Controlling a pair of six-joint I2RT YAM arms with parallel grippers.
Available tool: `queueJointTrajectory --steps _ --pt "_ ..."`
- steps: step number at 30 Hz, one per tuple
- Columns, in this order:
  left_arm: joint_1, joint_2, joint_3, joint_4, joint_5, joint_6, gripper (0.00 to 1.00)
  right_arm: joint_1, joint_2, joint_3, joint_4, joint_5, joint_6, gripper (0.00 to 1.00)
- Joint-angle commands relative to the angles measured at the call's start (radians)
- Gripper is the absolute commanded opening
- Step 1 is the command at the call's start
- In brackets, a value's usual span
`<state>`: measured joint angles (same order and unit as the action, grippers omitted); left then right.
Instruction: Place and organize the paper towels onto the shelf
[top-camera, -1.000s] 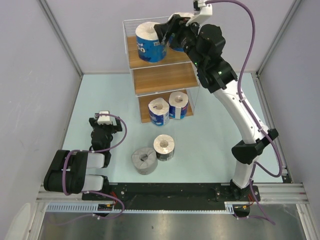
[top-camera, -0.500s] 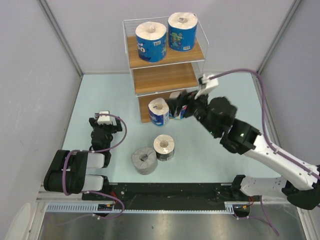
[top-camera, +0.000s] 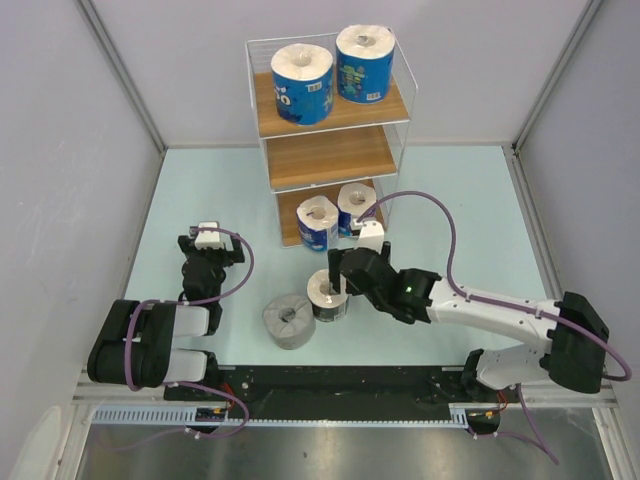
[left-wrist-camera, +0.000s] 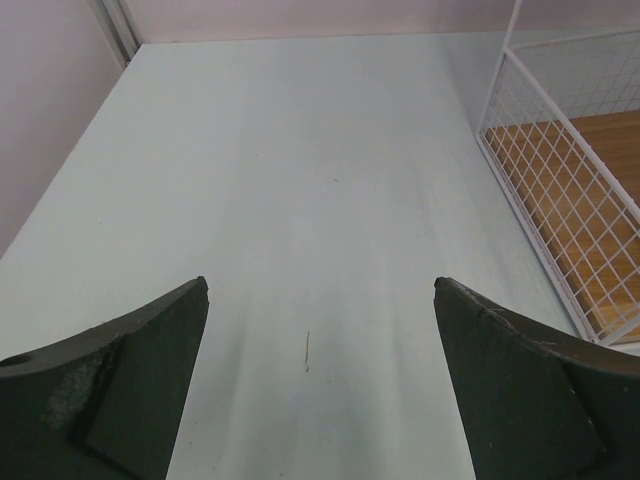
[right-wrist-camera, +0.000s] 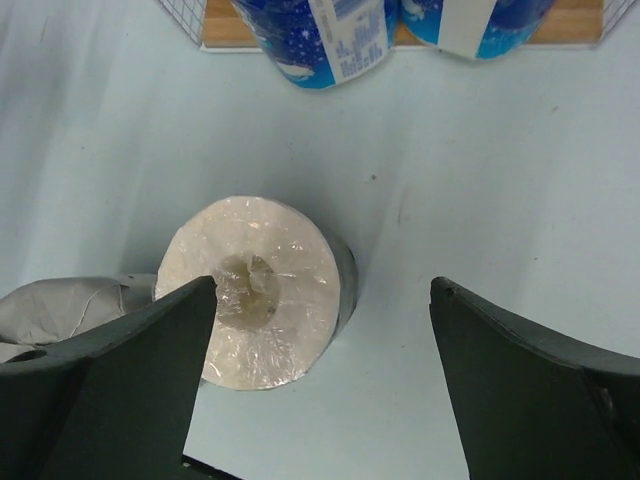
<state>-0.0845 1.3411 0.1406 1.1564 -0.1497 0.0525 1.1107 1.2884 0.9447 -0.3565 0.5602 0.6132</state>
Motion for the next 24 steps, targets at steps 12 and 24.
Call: queueJointTrajectory --steps 12,24 --pt "0.006 -0.002 0.027 0.032 0.019 -0.009 1.00 0.008 0.120 -0.034 0.084 -0.059 0.134 0.89" --pt "0.006 -0.002 0.027 0.031 0.019 -0.008 1.00 0.006 0.187 -0.040 0.087 -0.079 0.149 0.73"
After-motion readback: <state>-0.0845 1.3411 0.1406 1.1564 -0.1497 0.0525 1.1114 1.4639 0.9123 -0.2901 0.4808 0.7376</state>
